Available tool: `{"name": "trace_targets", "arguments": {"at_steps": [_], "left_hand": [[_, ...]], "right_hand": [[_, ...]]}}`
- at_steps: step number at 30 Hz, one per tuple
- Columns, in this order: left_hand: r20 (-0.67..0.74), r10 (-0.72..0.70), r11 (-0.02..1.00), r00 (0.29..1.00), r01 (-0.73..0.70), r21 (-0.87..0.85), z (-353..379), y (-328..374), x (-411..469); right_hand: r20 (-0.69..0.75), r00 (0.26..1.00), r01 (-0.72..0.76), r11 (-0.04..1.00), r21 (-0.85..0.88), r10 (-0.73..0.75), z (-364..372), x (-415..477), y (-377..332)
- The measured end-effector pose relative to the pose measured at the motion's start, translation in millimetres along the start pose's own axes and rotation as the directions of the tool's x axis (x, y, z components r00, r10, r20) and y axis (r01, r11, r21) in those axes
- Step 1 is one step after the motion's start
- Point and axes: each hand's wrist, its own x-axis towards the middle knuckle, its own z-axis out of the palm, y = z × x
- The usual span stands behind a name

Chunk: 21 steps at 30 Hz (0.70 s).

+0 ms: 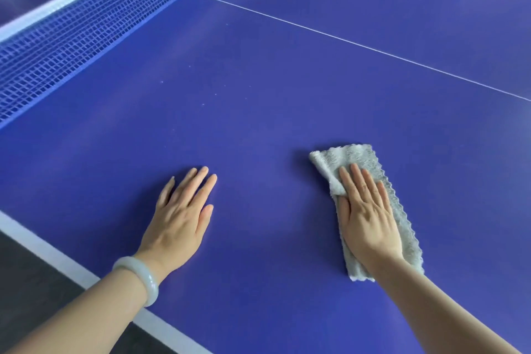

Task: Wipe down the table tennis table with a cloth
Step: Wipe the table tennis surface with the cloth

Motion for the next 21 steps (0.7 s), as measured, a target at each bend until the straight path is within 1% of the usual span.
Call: {"name": "trace_targets", "arguments": {"at_steps": [2,3,4,5,7,8,9,10,11,14,15,17,19,21], "left_hand": [[-0.018,-0.006,1.000,1.000,0.006,-0.013,2.5,-2.1,0.8],[-0.026,-0.004,1.000,1.000,0.004,-0.014,3.0,-1.4,1.3],[-0.029,0.001,1.000,1.000,-0.002,-0.015,2.8,-0.7,1.1],[-0.032,0.008,1.000,0.999,-0.009,-0.017,2.1,-0.6,1.1],[-0.032,0.011,1.000,0.999,-0.012,-0.022,-0.1,0.0,2.5],[-0.030,0.006,1.000,1.000,-0.007,-0.024,-0.9,0.6,3.4],[-0.033,0.001,1.000,0.999,-0.002,-0.027,-1.3,1.5,4.2],[-0.038,-0.001,1.000,0.999,0.000,-0.030,-1.4,2.5,4.6],[-0.040,-0.004,0.999,0.999,0.003,-0.032,-1.4,3.0,4.7],[-0.036,-0.009,0.999,0.999,0.007,-0.039,-2.6,3.0,3.9],[-0.032,-0.004,0.999,0.999,0.003,-0.040,-2.4,2.6,3.3],[-0.022,-0.006,0.999,1.000,0.006,-0.042,-1.3,2.0,1.7],[-0.016,-0.011,0.999,1.000,0.011,-0.045,0.5,0.5,1.4],[-0.014,-0.013,0.999,1.000,0.013,-0.046,2.3,-0.6,1.0]], "right_hand": [[-0.034,0.974,-0.225,0.974,0.029,0.226,10.6,5.8,-27.4],[-0.033,0.951,-0.308,0.951,0.037,0.309,15.3,8.3,-47.2],[-0.029,0.944,-0.327,0.944,0.038,0.329,19.1,8.5,-70.0],[-0.028,0.960,-0.277,0.960,0.038,0.278,23.5,5.7,-94.3],[-0.017,0.999,-0.036,0.995,0.097,0.038,33.4,-8.0,-141.6],[0.008,0.995,0.094,0.987,0.127,-0.096,38.9,-16.3,-160.8],[0.032,0.980,0.191,0.971,0.141,-0.197,43.0,-23.0,-174.5],[0.050,0.966,0.244,0.958,0.150,-0.254,44.7,-26.9,-182.2],[0.060,0.958,0.268,0.951,0.152,-0.280,44.9,-28.6,-183.1],[0.057,0.955,0.283,0.950,0.134,-0.292,36.6,-37.7,-155.6],[0.057,0.961,0.261,0.957,0.126,-0.269,32.2,-43.6,-139.4],[0.046,0.984,0.167,0.981,0.099,-0.172,21.6,-56.9,-100.4],[0.006,1.000,0.017,0.996,0.087,-0.018,10.2,-71.9,-55.6],[-0.028,0.987,-0.158,0.984,0.078,0.160,-0.9,-89.4,-15.2]]}}
